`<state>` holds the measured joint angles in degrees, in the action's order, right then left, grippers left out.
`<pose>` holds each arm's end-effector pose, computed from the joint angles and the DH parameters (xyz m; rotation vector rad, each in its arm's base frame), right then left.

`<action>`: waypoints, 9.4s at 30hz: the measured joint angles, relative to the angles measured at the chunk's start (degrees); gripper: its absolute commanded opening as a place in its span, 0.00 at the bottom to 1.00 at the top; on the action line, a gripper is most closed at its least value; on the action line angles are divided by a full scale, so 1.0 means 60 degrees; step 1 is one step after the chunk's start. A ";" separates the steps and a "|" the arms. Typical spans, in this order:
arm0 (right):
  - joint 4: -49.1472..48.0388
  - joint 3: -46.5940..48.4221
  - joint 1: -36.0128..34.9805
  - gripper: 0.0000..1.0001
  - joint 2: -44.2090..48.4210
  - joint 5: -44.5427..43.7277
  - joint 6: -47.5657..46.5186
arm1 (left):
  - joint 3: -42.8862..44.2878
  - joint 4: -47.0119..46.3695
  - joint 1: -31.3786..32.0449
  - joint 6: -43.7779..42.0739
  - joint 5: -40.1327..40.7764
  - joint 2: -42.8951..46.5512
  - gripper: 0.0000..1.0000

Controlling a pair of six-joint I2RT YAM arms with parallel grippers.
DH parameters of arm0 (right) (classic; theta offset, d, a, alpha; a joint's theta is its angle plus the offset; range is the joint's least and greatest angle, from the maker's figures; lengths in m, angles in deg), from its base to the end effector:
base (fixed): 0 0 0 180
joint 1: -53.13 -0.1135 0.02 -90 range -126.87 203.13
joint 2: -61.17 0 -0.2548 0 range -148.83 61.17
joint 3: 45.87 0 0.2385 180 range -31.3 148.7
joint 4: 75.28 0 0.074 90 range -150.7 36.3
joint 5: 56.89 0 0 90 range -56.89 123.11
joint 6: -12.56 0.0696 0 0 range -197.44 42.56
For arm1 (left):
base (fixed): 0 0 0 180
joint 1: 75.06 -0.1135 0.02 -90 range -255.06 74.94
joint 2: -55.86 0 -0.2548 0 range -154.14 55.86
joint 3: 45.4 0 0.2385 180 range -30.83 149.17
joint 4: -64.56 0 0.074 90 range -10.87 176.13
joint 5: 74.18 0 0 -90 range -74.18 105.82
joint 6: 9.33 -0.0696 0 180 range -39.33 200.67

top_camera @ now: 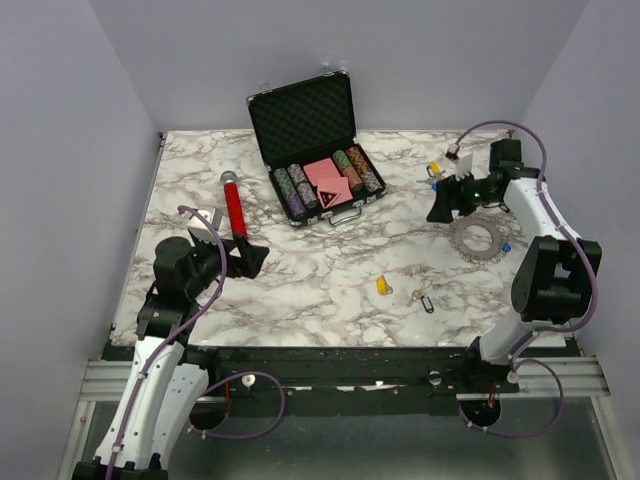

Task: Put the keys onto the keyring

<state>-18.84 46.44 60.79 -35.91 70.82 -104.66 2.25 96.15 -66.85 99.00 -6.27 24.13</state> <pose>0.3538 -0.0046 0.2334 -0.6179 2.3403 0.6001 0.1605 -0.0496 0.2755 0.1100 1.8746 -0.6762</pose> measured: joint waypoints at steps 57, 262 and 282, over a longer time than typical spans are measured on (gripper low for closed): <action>0.1945 -0.2415 -0.5166 0.29 -0.1075 0.0503 -0.8816 | 0.0000 -0.0047 0.0262 -0.0346 -0.0368 -0.0117 0.99; 0.5756 0.0280 -0.6415 0.02 0.1377 0.6025 -1.0728 | -0.1246 -0.7541 0.8029 -0.2463 0.0605 -0.3432 0.04; 0.5752 0.0149 -0.6430 0.01 0.1351 0.6022 -1.0400 | -0.1217 -0.7369 0.8072 -0.2065 0.0787 -0.3450 0.09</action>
<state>15.68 47.33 22.21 -27.80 106.95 -167.07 -5.05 51.93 -18.41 86.60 -1.55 3.44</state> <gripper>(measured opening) 0.011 0.007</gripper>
